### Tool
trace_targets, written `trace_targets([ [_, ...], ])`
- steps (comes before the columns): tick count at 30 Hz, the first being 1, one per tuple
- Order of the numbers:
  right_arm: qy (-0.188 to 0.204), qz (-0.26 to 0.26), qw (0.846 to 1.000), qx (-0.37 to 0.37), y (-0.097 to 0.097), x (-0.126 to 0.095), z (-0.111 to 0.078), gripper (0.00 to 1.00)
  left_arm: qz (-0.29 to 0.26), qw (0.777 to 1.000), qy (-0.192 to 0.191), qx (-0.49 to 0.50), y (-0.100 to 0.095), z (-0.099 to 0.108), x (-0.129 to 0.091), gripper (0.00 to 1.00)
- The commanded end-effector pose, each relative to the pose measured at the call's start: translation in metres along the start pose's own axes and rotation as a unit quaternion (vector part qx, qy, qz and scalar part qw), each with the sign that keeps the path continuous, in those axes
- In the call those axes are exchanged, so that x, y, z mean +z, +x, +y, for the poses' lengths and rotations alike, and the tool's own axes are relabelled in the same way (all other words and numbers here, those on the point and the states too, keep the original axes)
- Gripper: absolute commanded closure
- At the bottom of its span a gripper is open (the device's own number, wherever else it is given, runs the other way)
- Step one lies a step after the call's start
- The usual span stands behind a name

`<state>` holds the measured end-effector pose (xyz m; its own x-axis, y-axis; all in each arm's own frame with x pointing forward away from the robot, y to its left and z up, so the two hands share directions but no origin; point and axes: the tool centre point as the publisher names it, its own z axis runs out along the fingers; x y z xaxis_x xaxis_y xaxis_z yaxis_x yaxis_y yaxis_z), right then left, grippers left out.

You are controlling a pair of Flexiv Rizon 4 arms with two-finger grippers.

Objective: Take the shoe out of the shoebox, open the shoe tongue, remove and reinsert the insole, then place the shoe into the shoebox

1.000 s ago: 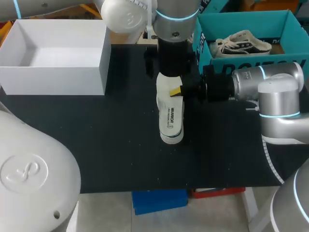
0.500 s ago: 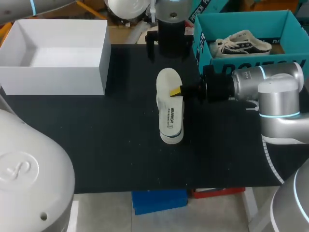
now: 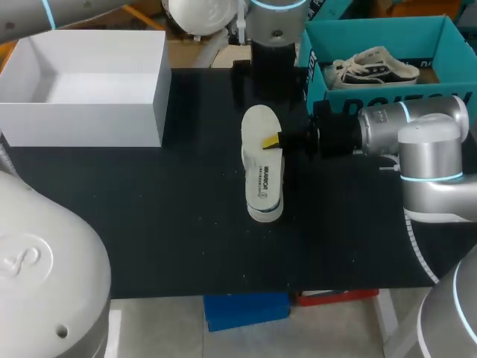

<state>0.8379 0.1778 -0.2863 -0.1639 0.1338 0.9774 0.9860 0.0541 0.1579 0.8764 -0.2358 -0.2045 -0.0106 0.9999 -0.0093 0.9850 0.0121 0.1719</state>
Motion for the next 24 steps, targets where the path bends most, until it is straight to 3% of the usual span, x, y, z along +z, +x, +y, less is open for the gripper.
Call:
trace_targets([
  [1, 0.000, 0.000, 1.000, 0.000, 0.000, 0.001, 0.000, 1.00, -0.014, 1.000, -0.013, 0.003, 0.012, -0.034, -0.004, 0.00],
  [7, 0.000, 0.000, 1.000, 0.000, 0.000, 0.001, 0.000, 1.00, -0.056, 0.998, 0.014, 0.014, 0.026, -0.076, 0.001, 0.00],
  [11, 0.000, 0.000, 1.000, 0.000, 0.000, 0.001, 0.000, 1.00, -0.098, 0.995, 0.030, 0.016, 0.032, -0.092, 0.004, 0.00],
  [19, 0.000, 0.000, 1.000, 0.000, 0.000, 0.001, 0.000, 1.00, -0.231, 0.973, 0.007, -0.005, 0.045, -0.108, 0.008, 0.00],
  [24, 0.000, 0.000, 1.000, 0.000, 0.000, 0.001, 0.000, 1.00, -0.262, 0.965, 0.000, -0.013, 0.050, -0.108, 0.011, 0.00],
])
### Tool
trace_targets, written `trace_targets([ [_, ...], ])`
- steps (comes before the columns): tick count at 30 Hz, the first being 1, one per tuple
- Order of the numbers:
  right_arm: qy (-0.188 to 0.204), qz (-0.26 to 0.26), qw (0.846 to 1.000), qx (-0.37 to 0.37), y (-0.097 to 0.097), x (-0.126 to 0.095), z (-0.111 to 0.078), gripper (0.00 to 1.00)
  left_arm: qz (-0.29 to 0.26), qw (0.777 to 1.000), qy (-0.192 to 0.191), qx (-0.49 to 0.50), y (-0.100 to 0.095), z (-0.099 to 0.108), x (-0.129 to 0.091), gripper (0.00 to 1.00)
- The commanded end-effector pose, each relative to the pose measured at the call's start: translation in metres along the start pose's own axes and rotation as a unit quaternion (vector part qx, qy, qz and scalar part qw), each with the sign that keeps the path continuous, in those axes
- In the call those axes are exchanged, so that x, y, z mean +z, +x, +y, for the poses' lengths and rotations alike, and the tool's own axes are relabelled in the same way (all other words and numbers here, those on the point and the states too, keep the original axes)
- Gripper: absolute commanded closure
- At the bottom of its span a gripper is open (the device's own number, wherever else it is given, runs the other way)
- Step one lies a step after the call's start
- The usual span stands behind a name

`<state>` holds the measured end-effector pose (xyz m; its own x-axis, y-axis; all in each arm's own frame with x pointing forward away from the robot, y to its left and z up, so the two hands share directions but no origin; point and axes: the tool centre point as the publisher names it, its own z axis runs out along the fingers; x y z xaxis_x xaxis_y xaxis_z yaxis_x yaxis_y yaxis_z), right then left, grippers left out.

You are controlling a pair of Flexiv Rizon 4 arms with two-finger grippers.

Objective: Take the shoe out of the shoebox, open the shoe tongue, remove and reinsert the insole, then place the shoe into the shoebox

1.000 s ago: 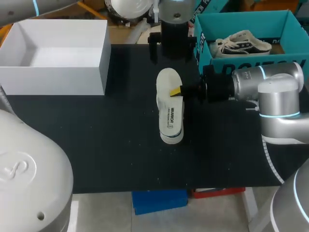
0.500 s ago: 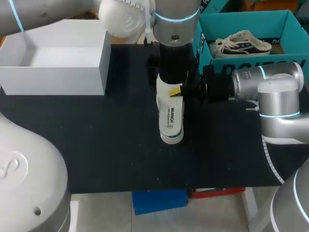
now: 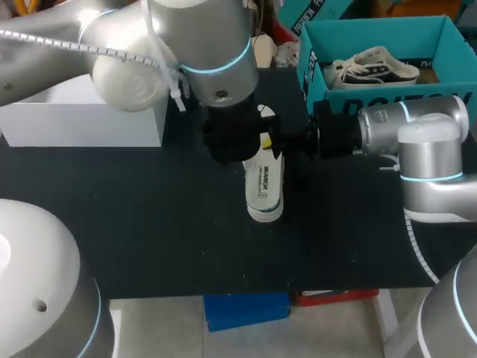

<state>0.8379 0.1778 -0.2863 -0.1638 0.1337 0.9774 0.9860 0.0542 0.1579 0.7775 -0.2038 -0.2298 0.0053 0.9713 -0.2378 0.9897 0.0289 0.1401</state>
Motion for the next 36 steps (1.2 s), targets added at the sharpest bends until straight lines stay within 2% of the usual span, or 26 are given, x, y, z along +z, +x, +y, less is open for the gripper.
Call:
trace_targets([
  [1, 0.000, 0.000, 1.000, 0.000, 0.000, 0.001, 0.000, 1.00, -0.149, 0.989, -0.013, 0.001, 0.017, -0.007, 0.000, 0.00],
  [19, 0.000, 0.000, 1.000, 0.000, 0.000, 0.001, 0.000, 1.00, -0.149, 0.989, -0.013, 0.001, 0.017, -0.007, 0.000, 0.00],
  [20, 0.000, 0.000, 1.000, 0.000, 0.000, 0.001, 0.000, 1.00, -0.221, 0.975, -0.001, 0.005, 0.015, -0.008, -0.003, 0.00],
  [21, 0.000, 0.000, 1.000, 0.000, 0.000, 0.001, 0.000, 1.00, -0.268, 0.963, 0.034, -0.020, 0.016, -0.008, -0.003, 0.00],
  [23, 0.000, 0.000, 1.000, 0.000, 0.000, 0.001, 0.000, 1.00, -0.314, 0.949, 0.023, -0.022, 0.021, -0.008, 0.000, 0.00],
  [25, 0.000, 0.000, 1.000, 0.000, 0.000, 0.001, 0.000, 1.00, -0.360, 0.930, 0.055, -0.044, 0.029, -0.006, 0.005, 0.00],
  [28, 0.000, 0.000, 1.000, 0.000, 0.000, 0.001, 0.000, 1.00, -0.411, 0.909, 0.050, -0.051, 0.040, -0.002, 0.009, 0.00],
  [30, 0.000, 0.000, 1.000, 0.000, 0.000, 0.001, 0.000, 1.00, -0.437, 0.898, 0.021, -0.052, 0.045, 0.001, 0.011, 0.00],
  [32, 0.000, 0.000, 1.000, 0.000, 0.000, 0.001, 0.000, 1.00, -0.472, 0.880, 0.025, -0.053, 0.047, 0.003, 0.013, 0.00],
  [34, 0.000, 0.000, 1.000, 0.000, 0.000, 0.001, 0.000, 1.00, -0.488, 0.872, -0.004, -0.035, 0.048, 0.003, 0.015, 0.00],
  [36, 0.000, 0.000, 1.000, 0.000, 0.000, 0.001, 0.000, 1.00, -0.502, 0.865, 0.003, -0.029, 0.047, 0.001, 0.017, 0.00],
])
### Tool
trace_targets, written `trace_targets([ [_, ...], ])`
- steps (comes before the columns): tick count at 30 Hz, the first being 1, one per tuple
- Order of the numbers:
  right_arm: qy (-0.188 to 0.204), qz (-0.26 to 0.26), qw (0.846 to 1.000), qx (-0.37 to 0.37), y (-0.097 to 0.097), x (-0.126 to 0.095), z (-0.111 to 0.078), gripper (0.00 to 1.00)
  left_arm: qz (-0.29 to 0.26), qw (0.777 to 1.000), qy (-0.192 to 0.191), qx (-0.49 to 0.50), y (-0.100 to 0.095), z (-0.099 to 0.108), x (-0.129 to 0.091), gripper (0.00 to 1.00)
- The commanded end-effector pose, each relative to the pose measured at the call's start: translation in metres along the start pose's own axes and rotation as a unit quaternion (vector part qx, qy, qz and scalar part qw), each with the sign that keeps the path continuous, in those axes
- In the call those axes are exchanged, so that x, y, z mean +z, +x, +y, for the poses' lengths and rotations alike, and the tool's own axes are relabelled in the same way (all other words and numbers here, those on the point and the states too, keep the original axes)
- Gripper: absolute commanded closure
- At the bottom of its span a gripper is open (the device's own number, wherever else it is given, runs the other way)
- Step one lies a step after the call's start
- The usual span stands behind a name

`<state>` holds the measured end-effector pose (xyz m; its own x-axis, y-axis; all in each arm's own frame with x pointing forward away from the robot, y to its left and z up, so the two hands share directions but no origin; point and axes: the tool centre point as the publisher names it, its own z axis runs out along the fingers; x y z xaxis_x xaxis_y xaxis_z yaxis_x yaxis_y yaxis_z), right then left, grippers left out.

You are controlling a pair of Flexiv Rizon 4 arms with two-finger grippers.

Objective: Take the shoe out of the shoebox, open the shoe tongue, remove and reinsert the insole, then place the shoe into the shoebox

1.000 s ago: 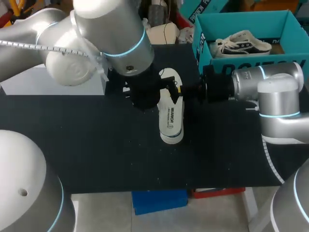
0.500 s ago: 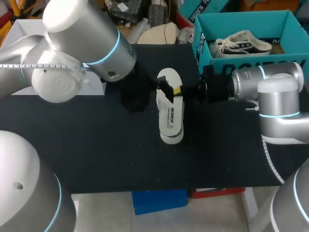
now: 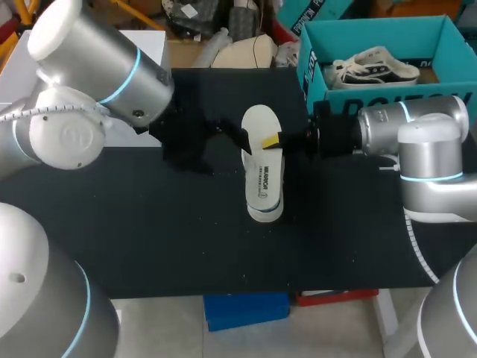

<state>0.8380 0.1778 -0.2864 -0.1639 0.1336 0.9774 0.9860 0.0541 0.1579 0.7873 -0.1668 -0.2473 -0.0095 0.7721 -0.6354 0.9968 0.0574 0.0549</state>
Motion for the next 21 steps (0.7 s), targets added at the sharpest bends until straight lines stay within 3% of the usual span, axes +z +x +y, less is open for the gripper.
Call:
trace_targets([
  [1, 0.000, 0.000, 1.000, 0.000, -0.0002, 0.0005, 0.0000, 1.00, -0.299, 0.954, -0.015, 0.015, 0.0098, -0.0063, 0.0042, 0.00],
  [19, 0.000, 0.000, 1.000, 0.000, -0.0002, 0.0005, 0.0000, 1.00, -0.299, 0.954, -0.015, 0.015, 0.0098, -0.0063, 0.0042, 0.00],
  [21, 0.000, 0.000, 1.000, 0.000, -0.0002, 0.0005, 0.0000, 1.00, -0.308, 0.950, -0.040, 0.021, 0.0141, -0.0060, 0.0098, 0.00],
])
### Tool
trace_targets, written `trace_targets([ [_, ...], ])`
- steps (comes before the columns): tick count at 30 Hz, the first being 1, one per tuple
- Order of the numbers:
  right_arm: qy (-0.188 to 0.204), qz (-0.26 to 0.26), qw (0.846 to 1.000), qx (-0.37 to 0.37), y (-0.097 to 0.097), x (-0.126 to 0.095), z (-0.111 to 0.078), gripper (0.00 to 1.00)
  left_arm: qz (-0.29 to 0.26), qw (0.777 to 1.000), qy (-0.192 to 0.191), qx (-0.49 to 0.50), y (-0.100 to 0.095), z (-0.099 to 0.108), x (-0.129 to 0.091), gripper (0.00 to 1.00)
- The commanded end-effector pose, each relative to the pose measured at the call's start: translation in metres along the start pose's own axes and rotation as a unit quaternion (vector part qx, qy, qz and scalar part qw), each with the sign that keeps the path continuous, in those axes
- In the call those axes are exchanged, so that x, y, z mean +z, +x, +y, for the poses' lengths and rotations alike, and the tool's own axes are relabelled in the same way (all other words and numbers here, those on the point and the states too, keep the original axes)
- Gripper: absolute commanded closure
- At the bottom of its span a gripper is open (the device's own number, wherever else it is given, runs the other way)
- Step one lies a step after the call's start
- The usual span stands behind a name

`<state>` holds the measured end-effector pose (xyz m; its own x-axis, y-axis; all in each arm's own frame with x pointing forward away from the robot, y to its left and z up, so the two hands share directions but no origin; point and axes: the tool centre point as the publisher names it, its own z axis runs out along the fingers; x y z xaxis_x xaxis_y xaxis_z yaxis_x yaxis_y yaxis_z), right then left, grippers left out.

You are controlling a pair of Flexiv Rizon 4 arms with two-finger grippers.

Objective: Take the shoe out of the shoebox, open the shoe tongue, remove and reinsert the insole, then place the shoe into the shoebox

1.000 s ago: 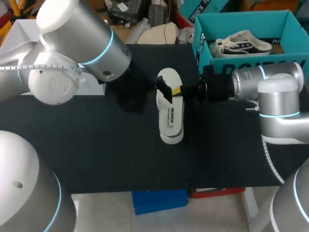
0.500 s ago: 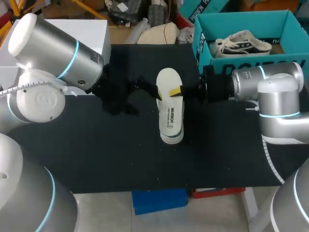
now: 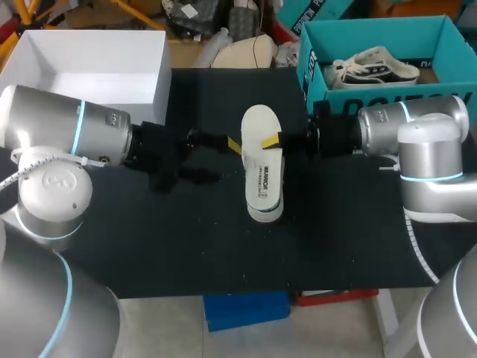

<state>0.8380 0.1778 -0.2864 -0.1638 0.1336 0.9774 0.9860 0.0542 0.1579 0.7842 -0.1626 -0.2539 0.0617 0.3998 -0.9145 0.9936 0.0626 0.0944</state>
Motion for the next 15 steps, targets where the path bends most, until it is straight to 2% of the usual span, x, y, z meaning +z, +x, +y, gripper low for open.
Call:
trace_targets([
  [1, 0.000, 0.000, 1.000, 0.000, 0.000, 0.000, 0.000, 1.00, -0.092, 0.995, -0.027, 0.006, 0.012, -0.003, 0.004, 0.00],
  [6, 0.000, 0.000, 1.000, 0.000, 0.000, 0.000, 0.000, 1.00, -0.138, 0.989, -0.055, -0.001, 0.018, 0.003, 0.008, 0.00],
  [15, 0.000, 0.000, 1.000, 0.000, 0.000, 0.000, 0.000, 1.00, -0.185, 0.981, -0.053, -0.015, 0.024, 0.020, 0.030, 0.00],
])
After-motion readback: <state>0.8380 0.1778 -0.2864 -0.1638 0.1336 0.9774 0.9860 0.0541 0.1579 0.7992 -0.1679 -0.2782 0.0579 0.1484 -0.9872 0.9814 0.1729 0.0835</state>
